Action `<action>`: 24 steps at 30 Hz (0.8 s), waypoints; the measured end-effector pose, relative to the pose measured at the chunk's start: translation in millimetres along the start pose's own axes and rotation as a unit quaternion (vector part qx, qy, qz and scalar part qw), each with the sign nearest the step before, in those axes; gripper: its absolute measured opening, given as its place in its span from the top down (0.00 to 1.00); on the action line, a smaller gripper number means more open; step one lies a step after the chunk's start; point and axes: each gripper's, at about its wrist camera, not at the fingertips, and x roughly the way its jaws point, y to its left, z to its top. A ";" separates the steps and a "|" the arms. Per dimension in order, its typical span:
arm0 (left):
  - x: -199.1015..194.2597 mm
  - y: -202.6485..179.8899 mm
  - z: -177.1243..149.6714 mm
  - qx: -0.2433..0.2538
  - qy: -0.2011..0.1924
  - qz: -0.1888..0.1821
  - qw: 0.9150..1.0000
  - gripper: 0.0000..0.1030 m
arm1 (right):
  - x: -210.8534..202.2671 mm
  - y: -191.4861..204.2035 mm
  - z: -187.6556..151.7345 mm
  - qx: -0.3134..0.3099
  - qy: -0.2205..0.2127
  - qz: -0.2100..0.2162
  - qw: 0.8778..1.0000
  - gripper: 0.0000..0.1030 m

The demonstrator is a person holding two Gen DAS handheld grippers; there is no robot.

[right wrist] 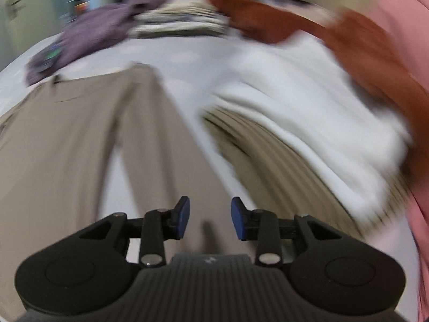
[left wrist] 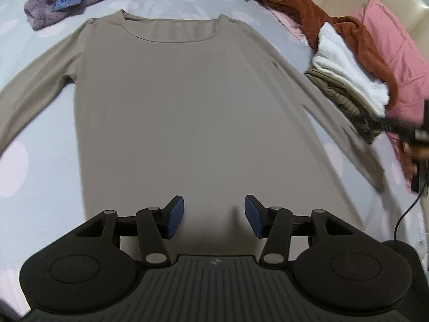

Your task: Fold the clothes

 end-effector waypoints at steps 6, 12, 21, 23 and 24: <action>-0.7 21.1 6.7 -0.016 -0.007 0.017 1.000 0.53 | 77.5 41.7 71.0 -0.074 -0.001 0.011 0.997 0.65; -1.5 44.7 14.1 -0.041 -0.004 0.020 0.999 0.53 | 134.9 37.0 128.6 -0.064 0.004 0.031 0.997 0.65; -1.3 77.8 25.6 -0.076 0.000 0.023 0.997 0.53 | 166.3 33.3 154.3 -0.095 0.032 -0.016 0.995 1.00; 2.8 78.9 29.0 -0.078 0.001 0.021 0.997 0.53 | 165.1 27.8 152.7 -0.094 0.022 -0.018 0.995 1.00; 4.4 79.5 30.1 -0.080 0.001 0.020 0.997 0.53 | 164.5 25.1 151.8 -0.093 0.018 -0.020 0.995 1.00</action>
